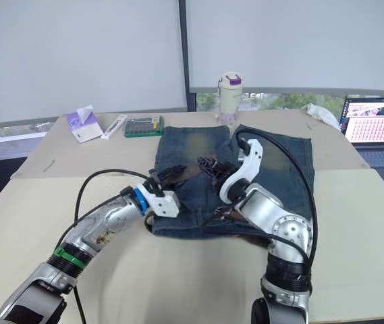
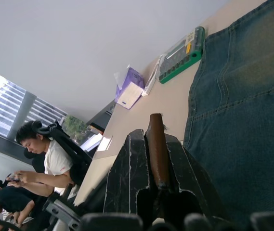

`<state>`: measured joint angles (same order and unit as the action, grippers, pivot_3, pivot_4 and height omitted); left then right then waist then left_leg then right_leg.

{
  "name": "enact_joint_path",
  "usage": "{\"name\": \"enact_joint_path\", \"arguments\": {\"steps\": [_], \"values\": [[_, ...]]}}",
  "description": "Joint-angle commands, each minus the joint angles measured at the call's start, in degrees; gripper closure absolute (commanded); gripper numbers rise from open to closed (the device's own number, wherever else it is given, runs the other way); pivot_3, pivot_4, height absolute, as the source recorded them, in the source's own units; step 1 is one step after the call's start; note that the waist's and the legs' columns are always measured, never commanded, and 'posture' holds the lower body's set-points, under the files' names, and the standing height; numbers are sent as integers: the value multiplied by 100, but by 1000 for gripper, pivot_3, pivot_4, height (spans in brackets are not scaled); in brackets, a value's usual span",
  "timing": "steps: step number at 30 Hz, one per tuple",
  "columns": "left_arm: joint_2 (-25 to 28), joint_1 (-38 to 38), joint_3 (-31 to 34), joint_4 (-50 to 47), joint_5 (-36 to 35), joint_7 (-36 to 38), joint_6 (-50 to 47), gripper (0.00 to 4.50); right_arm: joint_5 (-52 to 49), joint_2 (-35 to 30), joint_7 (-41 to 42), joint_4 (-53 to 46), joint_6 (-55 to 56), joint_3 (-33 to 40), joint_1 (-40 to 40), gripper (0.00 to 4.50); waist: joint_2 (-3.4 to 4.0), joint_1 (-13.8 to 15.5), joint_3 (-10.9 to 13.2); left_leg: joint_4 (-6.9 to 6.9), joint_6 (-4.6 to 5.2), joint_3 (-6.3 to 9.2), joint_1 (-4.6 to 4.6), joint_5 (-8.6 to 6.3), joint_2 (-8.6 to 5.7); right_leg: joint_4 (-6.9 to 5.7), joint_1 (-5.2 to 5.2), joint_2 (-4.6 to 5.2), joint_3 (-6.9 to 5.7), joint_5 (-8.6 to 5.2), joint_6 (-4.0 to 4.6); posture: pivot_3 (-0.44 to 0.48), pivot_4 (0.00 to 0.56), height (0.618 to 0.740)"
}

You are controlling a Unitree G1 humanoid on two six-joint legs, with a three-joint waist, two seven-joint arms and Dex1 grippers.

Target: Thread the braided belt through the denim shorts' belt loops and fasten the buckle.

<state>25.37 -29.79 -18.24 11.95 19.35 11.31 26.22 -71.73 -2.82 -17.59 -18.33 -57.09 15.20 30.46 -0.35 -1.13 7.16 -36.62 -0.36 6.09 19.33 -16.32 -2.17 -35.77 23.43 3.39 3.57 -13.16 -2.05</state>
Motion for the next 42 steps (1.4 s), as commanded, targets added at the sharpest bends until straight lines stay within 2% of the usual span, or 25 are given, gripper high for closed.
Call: {"name": "enact_joint_path", "arguments": {"steps": [1, 3, 5, 7, 9, 13, 14, 17, 20, 24, 27, 33, 40, 41, 42], "values": [[-175, 336, 653, -1095, -2332, 1137, -1487, 1427, 243, 46, 103, -45, 380, -112, 8, 4500, 0, -17, 0, 0, 1, 0, 1, 0, 1, -3, 0, 0, 0, -1, 0, 0, 150, 740], [-132, 532, 887, -1720, -3444, 1781, -2426, 727, 406, 82, 170, -7, 536, -185, -8, 4500, 2, -62, 1, -2, 1, 3, 2, -1, 5, -4, 2, -4, -2, -1, -1, 0, 150, 740], [-86, 659, 1261, -2331, -4958, 2075, -3816, 111, 594, 142, 304, 33, 736, -268, -30, 4500, 3, -109, 2, -2, 1, 7, 1, -1, 4, -5, 1, -7, -7, -3, -3, 0, 150, 740], [54, 752, 1555, -2664, -6063, 2365, -4871, 25, 785, 193, 426, 91, 885, -352, -58, 4500, 3, -142, 2, -2, 3, 9, 0, -1, 6, -6, 0, -8, -7, -5, -5, 0, 150, 740], [106, 777, 1795, -2822, -6832, 2397, -5599, 25, 927, 238, 531, 132, 1001, -412, -83, 4500, 7, -153, 2, -3, 6, 10, -5, -3, 5, -7, -1, -12, -8, -7, -7, 0, 150, 740], [-29, 844, 2221, -2899, -9196, 1856, -7233, 25, 1110, 316, 721, 136, 1126, -520, -154, 4500, 9, -150, 3, -9, 7, 12, -6, -3, 5, -6, -2, -16, -9, -7, -6, 0, 150, 740], [-15, 862, 2210, -2827, -9533, 1706, -7585, 25, 1120, 340, 786, 117, 1159, -533, -164, 4500, 9, -150, 3, -11, 7, 13, -6, -3, 5, -6, -3, -15, -9, -7, -6, 0, 150, 740], [-283, 935, 2120, -2399, -9994, 1066, -8128, 25, 1001, 412, 1005, -27, 1190, -559, -243, 4500, 13, -147, 1, -11, 7, 14, -10, -3, 3, -5, -5, -16, -9, -7, -6, 0, 150, 740], [-837, 883, 2368, -1927, -10486, 299, -8092, 25, 781, 438, 1208, -179, 1126, -561, -332, 4500, 13, -120, 1, -13, 6, 17, -12, -3, 1, 0, -9, -14, -9, -8, -5, 0, 150, 740], [-1236, 748, 2703, -1568, -10741, -151, -7965, 25, 480, 365, 1321, -345, 1006, -569, -425, 4500, 13, -122, 1, -15, 5, 16, -11, -3, -2, 9, -7, -9, -7, -8, -4, 0, 150, 740], [-1448, 635, 2854, -1604, -10914, -212, -7904, 25, 316, 279, 1324, -407, 890, -668, -512, 4500, 13, -113, 1, -15, 4, 16, -10, -2, -2, 25, -6, -9, -8, -9, -2, 0, 150, 740], [-1717, 584, 2971, -1864, -10920, -320, -7723, 1811, 238, 192, 1307, -419, 872, -858, -653, 4500, 13, -108, 1, -15, 1, 12, -6, -1, -6, 40, -10, -4, -5, -8, -1, 0, 150, 740], [-1708, 746, 2917, -2039, -10837, -450, -7710, 4238, 411, 54, 1339, -340, 977, -884, -651, 4500, 13, -101, 1, -15, 1, 11, -6, -1, -6, 45, -13, -5, -5, -8, -1, 0, 150, 740], [-1664, 799, 2931, -2052, -10773, -507, -7702, 4475, 431, -21, 1391, -312, 984, -841, -657, 4500, 13, -99, 1, -15, 1, 11, -6, -1, -6, 47, -13, -5, -5, -8, -1, 0, 150, 740], [-1583, 850, 2923, -2082, -10663, -531, -7719, 4494, 466, -118, 1468, -315, 1019, -783, -677, 4062, 13, -98, 1, -15, 1, 11, -7, -1, -7, 47, -14, -5, -5, -8, -1, 0, 150, 740]]}}
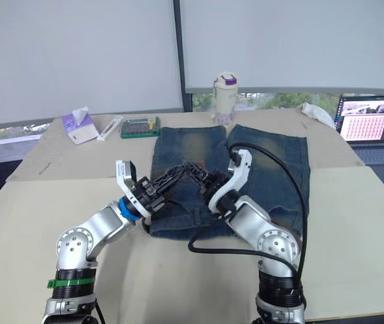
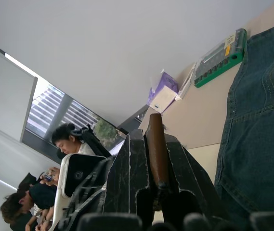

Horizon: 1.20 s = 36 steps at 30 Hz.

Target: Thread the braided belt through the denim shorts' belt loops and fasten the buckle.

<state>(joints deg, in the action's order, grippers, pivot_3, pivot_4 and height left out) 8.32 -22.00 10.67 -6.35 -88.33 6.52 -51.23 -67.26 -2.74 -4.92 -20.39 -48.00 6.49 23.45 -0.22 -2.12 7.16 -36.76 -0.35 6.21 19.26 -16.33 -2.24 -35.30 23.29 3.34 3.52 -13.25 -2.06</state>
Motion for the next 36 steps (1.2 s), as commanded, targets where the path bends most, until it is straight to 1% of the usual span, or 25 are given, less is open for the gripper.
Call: {"name": "enact_joint_path", "arguments": {"steps": [1, 2, 5, 6, 7, 11, 12, 16, 19, 23, 25, 27, 31, 36], "values": [[179, 107, 25, -278, 186, -67, 13, 4500, 44, -200, 259, -111, 143, 123, 8, 3592, 0, 2, 0, 0, 0, 0, 0, 0, -1, 2, -1, 0, 0, 0, 0, 0, 150, 740], [217, 129, 15, -295, 234, -75, 8, 4500, 62, -248, 300, -111, 171, 140, -3, 3321, 0, 3, 0, 0, 0, -1, 0, 0, -2, 2, -2, 0, 0, 0, 0, 0, 150, 740], [360, 256, -6, -389, 288, -178, -56, 4500, -26, -478, 495, -178, 258, 338, -105, 2256, 0, 4, 0, 0, 0, -1, 0, 0, -2, 6, -4, 0, 0, 0, 0, 0, 150, 740], [423, 314, 0, -417, 298, -218, -86, 4500, -83, -599, 615, -229, 274, 429, -171, 2001, 0, 7, 0, 0, 0, 0, 0, 0, -2, 9, -4, 0, 0, 0, 0, 0, 150, 740], [508, 375, -1, -446, 315, -218, -117, 4500, -140, -718, 745, -292, 285, 500, -246, 1603, 0, 9, 0, 0, 0, 0, 0, 0, -2, 10, -7, 0, -1, 0, 0, 0, 150, 740], [914, 638, -49, -517, 439, -170, -305, 4500, -279, -1414, 1604, -595, 324, 695, -706, 211, 0, 22, 1, 0, 1, -1, 1, -1, -4, 17, -11, 2, -1, 0, -1, 0, 150, 740], [952, 671, -41, -492, 456, -167, -288, 4500, -350, -1499, 1708, -616, 353, 726, -777, 44, 0, 21, 1, 0, 1, -3, 0, -1, -5, 18, -14, 2, 0, 0, -1, 0, 150, 740], [958, 667, -31, -414, 370, -115, -225, 4500, -395, -1466, 1717, -572, 502, 654, -804, 44, 0, 7, 1, 1, 1, -5, -2, -1, -4, 17, -15, -6, 0, 0, 0, 0, 150, 740], [941, 622, -84, -405, 397, -31, -214, 4500, -591, -1145, 1547, -619, 567, 559, -774, 44, -1, 6, 1, 4, 1, -4, 0, -1, -2, 18, -14, -11, -1, 0, 0, 0, 150, 740], [840, 578, -37, -435, 256, -6, -106, 4500, -1080, -533, 1002, -569, 616, 589, -750, 44, -1, 18, 1, 4, 0, 0, 1, -1, 5, 18, -13, -3, 0, 0, 0, 0, 150, 740], [805, 559, 2, -446, 169, 19, -54, 4500, -1270, -260, 747, -565, 600, 510, -771, 44, 20, 21, -4, 4, 0, 1, 1, -1, 6, 18, -13, 0, 0, 0, 0, 0, 150, 740], [767, 552, 39, -465, 107, 37, -35, 4500, -1374, -60, 577, -601, 613, 373, -845, 44, 17, 13, -1, 5, 1, 1, 0, -1, 5, 19, -12, 0, 3, 0, -1, 0, 150, 740], [704, 573, 81, -481, 113, -4, -19, 4500, -1374, 1, 481, -679, 590, 111, -948, 44, 11, 56, 1, 5, 0, 5, 0, -1, -1, 22, -11, 5, -3, 0, 0, 0, 150, 740], [650, 637, 112, -559, 122, -47, -10, 4500, -1441, -37, 452, -665, 718, 105, -902, 44, 10, 87, 1, 5, 0, 3, 0, -1, -2, 22, -11, 5, -1, 0, 0, 0, 150, 740]]}}
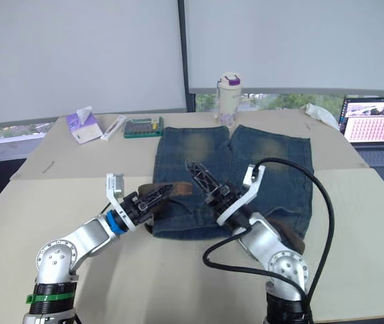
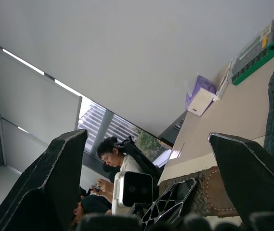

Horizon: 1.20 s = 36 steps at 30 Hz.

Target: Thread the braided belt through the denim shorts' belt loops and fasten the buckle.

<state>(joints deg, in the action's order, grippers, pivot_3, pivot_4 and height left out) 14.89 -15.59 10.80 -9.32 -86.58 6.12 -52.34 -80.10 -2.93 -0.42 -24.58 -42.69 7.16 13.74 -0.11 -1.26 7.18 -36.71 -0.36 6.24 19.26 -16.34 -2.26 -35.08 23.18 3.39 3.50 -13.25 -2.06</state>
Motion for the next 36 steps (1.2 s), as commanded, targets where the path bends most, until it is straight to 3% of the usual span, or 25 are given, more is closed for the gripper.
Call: {"name": "enact_joint_path", "arguments": {"steps": [1, 6, 8, 12, 16, 20, 26, 36], "values": [[9, 13, 118, -264, -44, -24, 99, 4500, -162, -73, 27, -237, 188, 68, 70, 44, 0, 2, 0, 0, 0, 0, 0, 0, 1, 0, 0, -1, 0, 0, 0, 0, 150, 740], [206, 96, 105, -237, -103, -115, -123, 4500, 43, -748, 431, -221, 79, 174, 12, 44, 0, 12, 0, 0, 0, -2, 0, 0, -1, 1, -1, 0, 0, 0, 0, 0, 150, 740], [390, 150, 47, -139, 80, -216, -257, 4500, 543, -1550, 1087, -335, -61, 168, -115, 44, 1, 28, 1, 0, 0, -3, 0, 0, -1, 1, -1, -2, 0, 0, 0, 0, 150, 740], [616, 116, -128, -60, 394, -389, -456, 4500, 2357, -3144, 2503, -505, 390, -306, -524, 44, -2, 45, 5, -3, 1, -17, -1, -1, -24, 9, -8, 1, -3, -3, -5, 0, 150, 740], [638, 28, -328, -26, 549, -613, -719, 4500, 3621, -3910, 3448, -519, 1069, -684, -845, 44, -7, 41, 7, -3, 0, -26, 1, 0, -15, 8, -8, -5, -7, -26, -43, 0, 150, 740], [508, -63, -360, 103, 490, -983, -885, 4500, 4229, -4115, 4013, -529, 1572, -806, -1064, 44, -20, 48, 13, -2, -2, -18, 3, 0, -4, 7, -9, -3, -6, -26, -43, 0, 150, 740], [300, -82, -459, 352, 823, -1548, -1047, 4500, 4688, -4028, 4118, -576, 1682, -842, -1187, 44, -25, 76, 16, -2, -4, -1, 2, 1, -3, 7, -11, 3, -3, -4, -8, 0, 150, 740], [-742, -367, -495, 645, 1061, -1962, -894, 4500, 5113, -4039, 4178, -705, 1262, -1227, -1038, 44, -39, 195, 23, -5, -18, -6, 3, 9, -12, 9, -14, 9, 0, -3, -10, 0, 150, 740]]}}
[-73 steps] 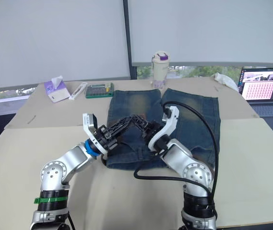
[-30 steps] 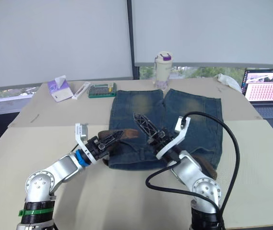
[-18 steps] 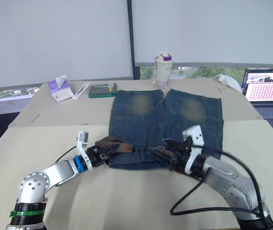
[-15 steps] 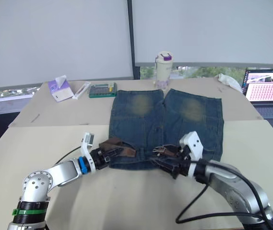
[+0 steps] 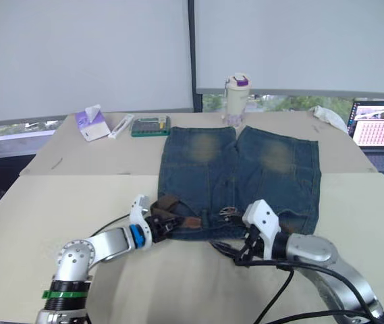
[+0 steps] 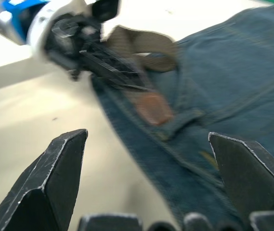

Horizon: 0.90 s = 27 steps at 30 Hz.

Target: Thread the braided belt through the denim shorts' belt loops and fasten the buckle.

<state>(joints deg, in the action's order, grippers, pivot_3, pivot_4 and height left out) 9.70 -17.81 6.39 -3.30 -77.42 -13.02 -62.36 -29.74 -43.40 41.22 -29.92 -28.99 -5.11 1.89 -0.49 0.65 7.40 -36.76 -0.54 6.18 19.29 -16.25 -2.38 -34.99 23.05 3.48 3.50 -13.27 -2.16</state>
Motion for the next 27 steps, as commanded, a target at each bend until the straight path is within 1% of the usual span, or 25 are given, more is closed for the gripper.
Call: {"name": "enact_joint_path", "arguments": {"steps": [1, 7, 9, 10, 13, 16, 18, 20, 23, 27], "values": [[-341, -183, -78, 84, 233, -66, 137, 4500, 110, 8, 3, -161, -159, -25, 191, 44, -3, 4, 2, 0, -1, -1, 0, 1, -1, 0, 0, 0, 0, 0, 0, 0, 150, 740], [-904, -350, -158, 234, 614, -69, 202, 4500, 261, -23, -155, -173, -773, -177, 442, 44, -18, 27, 10, 0, -8, -3, 2, 5, -15, 1, -2, 1, -2, 0, 0, 0, 150, 740], [-1015, -394, -238, 361, 845, 44, 233, 4500, 391, -47, -254, -77, -1121, -303, 624, 44, -22, 33, 12, -1, -9, -4, 2, 6, -17, 1, -2, 3, -2, 1, 0, 0, 150, 740], [-1067, -403, -245, 431, 939, 62, 248, 4500, 300, -23, -288, -63, -1413, -320, 695, 44, -24, 35, 13, -2, -10, -4, 2, 6, -20, 0, -2, 3, -2, 1, 0, 0, 150, 740], [-1081, -431, -274, 531, 1249, 251, 253, 4500, -57, 288, -637, -19, -2387, -165, 896, 44, -28, 45, 15, -2, -10, -5, 2, 6, -22, 1, -4, 4, -4, 1, 0, 0, 150, 740], [-1078, -445, -254, 545, 1447, 476, 249, 4500, -288, 847, -1099, 189, -3017, 136, 1094, 44, -26, 49, 13, -2, -10, -3, 2, 6, -22, 0, -4, 4, -4, 2, 1, 0, 150, 740], [-979, -443, -405, 477, 1704, 699, 236, 4500, -227, 1044, -1375, 299, -3286, 250, 1159, 44, -20, 54, 10, -3, -10, -4, 3, 6, -23, -1, -3, 5, -5, 2, 1, 0, 150, 740], [-990, -431, -454, 406, 1856, 831, 271, 4500, -143, 1021, -1475, 298, -3456, 229, 1152, 44, -9, 67, 3, -3, -9, -5, 2, 6, -25, 0, -4, 6, -6, 2, 1, 0, 150, 740], [-1112, -461, -357, 374, 1948, 886, 311, 4500, -171, 982, -1504, 265, -3658, 156, 1097, 44, -6, 70, -1, -4, -8, -6, 2, 6, -28, 3, -7, 7, -8, 2, 0, 0, 150, 740], [-1203, -609, -211, 196, 1917, 1008, 289, 4500, -154, 1018, -1483, 242, -3765, -90, 1037, 44, -6, 65, -1, -6, -8, -7, 1, 6, -27, 4, -14, 7, -17, 1, -2, 0, 150, 740]]}}
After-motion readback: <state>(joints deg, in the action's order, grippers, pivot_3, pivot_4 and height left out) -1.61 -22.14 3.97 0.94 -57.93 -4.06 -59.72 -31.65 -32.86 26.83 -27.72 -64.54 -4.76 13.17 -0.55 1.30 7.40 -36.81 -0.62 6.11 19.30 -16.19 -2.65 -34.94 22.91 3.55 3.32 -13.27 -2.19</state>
